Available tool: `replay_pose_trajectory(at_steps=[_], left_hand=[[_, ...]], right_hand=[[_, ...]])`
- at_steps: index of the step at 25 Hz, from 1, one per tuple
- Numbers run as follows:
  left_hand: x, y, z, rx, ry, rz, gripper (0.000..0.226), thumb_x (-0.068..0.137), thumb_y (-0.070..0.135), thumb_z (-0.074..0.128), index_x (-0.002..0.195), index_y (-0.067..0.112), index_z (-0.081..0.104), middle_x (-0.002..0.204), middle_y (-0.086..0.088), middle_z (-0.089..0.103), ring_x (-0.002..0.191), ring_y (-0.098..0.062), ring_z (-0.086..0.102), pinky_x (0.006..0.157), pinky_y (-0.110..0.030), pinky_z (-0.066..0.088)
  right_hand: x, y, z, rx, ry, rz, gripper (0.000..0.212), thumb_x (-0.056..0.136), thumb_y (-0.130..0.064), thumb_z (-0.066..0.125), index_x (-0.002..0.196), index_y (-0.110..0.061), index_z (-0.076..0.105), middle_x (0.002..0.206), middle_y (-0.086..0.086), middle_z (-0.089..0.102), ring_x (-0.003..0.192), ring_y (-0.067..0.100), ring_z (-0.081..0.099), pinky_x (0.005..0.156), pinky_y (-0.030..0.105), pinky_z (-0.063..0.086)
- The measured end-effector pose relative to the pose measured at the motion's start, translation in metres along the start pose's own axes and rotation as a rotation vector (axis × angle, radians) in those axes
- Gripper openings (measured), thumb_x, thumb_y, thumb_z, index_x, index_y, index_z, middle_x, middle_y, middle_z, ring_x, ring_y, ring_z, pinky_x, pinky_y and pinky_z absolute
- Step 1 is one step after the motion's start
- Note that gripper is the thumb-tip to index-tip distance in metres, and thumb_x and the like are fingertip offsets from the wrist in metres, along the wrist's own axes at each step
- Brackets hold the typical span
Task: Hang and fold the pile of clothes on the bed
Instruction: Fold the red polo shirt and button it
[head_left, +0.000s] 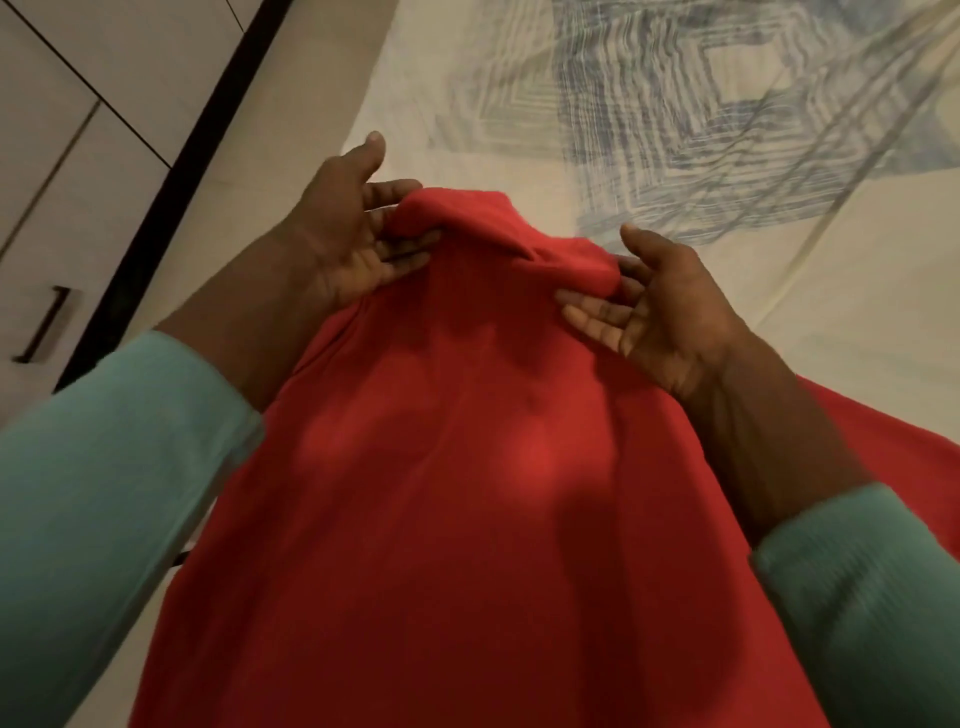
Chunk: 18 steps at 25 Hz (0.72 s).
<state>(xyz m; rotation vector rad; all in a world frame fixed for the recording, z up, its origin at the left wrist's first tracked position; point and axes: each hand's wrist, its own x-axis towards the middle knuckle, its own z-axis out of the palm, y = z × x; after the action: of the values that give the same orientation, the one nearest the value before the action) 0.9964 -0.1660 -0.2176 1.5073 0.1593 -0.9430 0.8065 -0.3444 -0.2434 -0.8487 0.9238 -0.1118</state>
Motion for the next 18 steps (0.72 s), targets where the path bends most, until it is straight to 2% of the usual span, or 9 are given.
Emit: replay_pose_trajectory(at_steps=[2,5,7,9,11,12,15,17,18], left_hand=[[-0.025,-0.016,-0.020,-0.130,0.018,0.059,0.051,0.101,0.059,0.049,0.108,0.013,0.070,0.089,-0.005,0.074,0.088,-0.020,0.075,0.086,-0.038,0.062],[-0.046,-0.053,-0.056,-0.060,0.066,-0.056,0.046,0.101,0.055,0.051,0.090,0.016,0.071,0.076,-0.003,0.066,0.069,-0.016,0.066,0.069,-0.030,0.055],[-0.050,-0.079,-0.071,0.061,0.106,-0.141,0.029,0.100,0.043,0.062,0.088,0.018,0.071,0.071,-0.002,0.060,0.063,-0.014,0.057,0.062,-0.027,0.048],[-0.047,-0.097,-0.075,0.094,0.137,-0.102,0.001,0.096,0.018,0.070,0.094,0.018,0.070,0.078,-0.002,0.066,0.068,-0.013,0.061,0.062,-0.023,0.052],[-0.045,-0.104,-0.073,0.169,0.172,0.017,0.028,0.088,-0.007,0.066,0.101,0.017,0.071,0.090,-0.002,0.070,0.084,-0.017,0.068,0.067,-0.021,0.055],[-0.046,-0.104,-0.072,0.314,0.226,0.101,0.034,0.085,-0.011,0.063,0.103,0.017,0.071,0.096,-0.003,0.070,0.094,-0.021,0.069,0.072,-0.022,0.055],[-0.066,-0.107,-0.057,1.095,0.467,0.412,0.031,0.085,0.015,0.069,0.114,0.023,0.068,0.124,-0.008,0.062,0.117,-0.032,0.060,0.093,-0.040,0.050],[-0.088,-0.116,-0.031,1.194,0.370,0.703,0.031,0.086,0.027,0.068,0.116,0.022,0.065,0.128,-0.007,0.058,0.120,-0.032,0.056,0.100,-0.046,0.046],[-0.096,-0.123,-0.013,1.128,0.188,0.801,0.032,0.086,0.029,0.066,0.117,0.021,0.064,0.124,-0.005,0.061,0.118,-0.029,0.057,0.101,-0.043,0.046]], right_hand=[[-0.044,0.020,0.000,0.063,-0.082,-0.118,0.036,0.106,-0.041,0.048,0.110,-0.015,0.073,0.119,0.010,0.077,0.109,0.023,0.074,0.098,0.037,0.056],[-0.081,0.082,-0.005,-0.207,-0.016,-0.321,0.041,0.101,-0.042,0.054,0.082,-0.014,0.076,0.083,0.003,0.073,0.078,0.019,0.064,0.077,0.038,0.049],[-0.086,0.129,-0.011,-0.418,0.010,-0.345,0.033,0.091,-0.045,0.065,0.087,-0.013,0.073,0.077,0.000,0.065,0.071,0.016,0.055,0.070,0.036,0.041],[-0.088,0.161,-0.009,-0.521,0.024,-0.350,0.031,0.084,-0.043,0.071,0.109,-0.025,0.072,0.089,-0.007,0.071,0.082,0.009,0.066,0.075,0.036,0.049],[-0.087,0.170,-0.002,-0.485,0.031,-0.365,0.050,0.082,-0.041,0.075,0.130,-0.033,0.064,0.109,-0.004,0.074,0.106,0.013,0.071,0.092,0.038,0.056],[-0.088,0.171,0.003,-0.442,0.009,-0.355,0.054,0.082,-0.040,0.075,0.134,-0.034,0.061,0.115,-0.002,0.074,0.112,0.016,0.070,0.098,0.041,0.056],[-0.093,0.165,0.008,-0.583,0.028,-0.364,0.044,0.084,-0.040,0.068,0.128,-0.038,0.065,0.119,-0.013,0.074,0.107,0.013,0.073,0.098,0.050,0.057],[-0.100,0.159,-0.002,-0.658,0.189,-0.388,0.037,0.083,-0.047,0.062,0.119,-0.042,0.067,0.110,-0.016,0.074,0.090,0.017,0.076,0.089,0.053,0.060],[-0.101,0.154,-0.017,-0.659,0.313,-0.420,0.034,0.084,-0.046,0.062,0.116,-0.039,0.068,0.104,-0.013,0.075,0.087,0.017,0.075,0.087,0.050,0.060]])
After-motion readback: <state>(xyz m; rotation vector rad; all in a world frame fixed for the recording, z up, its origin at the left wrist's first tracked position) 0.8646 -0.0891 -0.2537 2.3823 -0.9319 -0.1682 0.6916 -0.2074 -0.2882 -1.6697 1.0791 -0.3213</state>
